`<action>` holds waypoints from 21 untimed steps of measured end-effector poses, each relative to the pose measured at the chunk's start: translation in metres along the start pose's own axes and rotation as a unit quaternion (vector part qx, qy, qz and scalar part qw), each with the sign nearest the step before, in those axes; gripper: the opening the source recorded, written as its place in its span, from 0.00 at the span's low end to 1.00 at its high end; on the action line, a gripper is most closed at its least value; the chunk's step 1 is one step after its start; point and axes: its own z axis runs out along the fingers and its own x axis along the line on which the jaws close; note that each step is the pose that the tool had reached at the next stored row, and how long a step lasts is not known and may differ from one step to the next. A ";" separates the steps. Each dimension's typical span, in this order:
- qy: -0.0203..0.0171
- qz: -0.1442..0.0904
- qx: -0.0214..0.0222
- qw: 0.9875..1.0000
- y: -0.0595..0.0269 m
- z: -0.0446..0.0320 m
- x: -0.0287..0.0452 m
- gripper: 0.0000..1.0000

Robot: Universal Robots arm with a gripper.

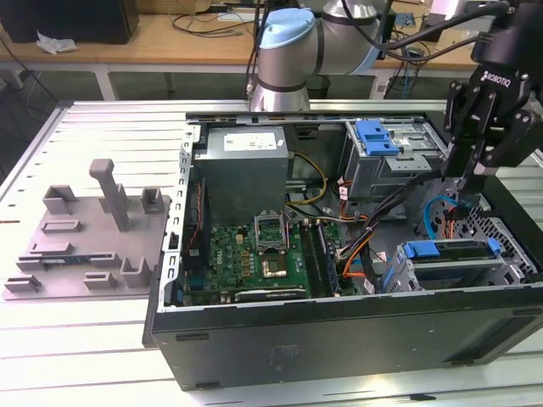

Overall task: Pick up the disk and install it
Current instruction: 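Insert the first disk wire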

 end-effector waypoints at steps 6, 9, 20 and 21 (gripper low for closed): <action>0.012 0.001 0.000 1.000 -0.0203 -0.0038 -0.0142 0.44; 0.018 0.005 0.000 1.000 -0.0263 -0.0038 -0.0166 0.44; 0.093 0.035 -0.001 0.995 -0.0259 -0.0058 -0.0389 0.44; 0.097 0.037 -0.001 0.995 -0.0266 -0.0058 -0.0399 0.44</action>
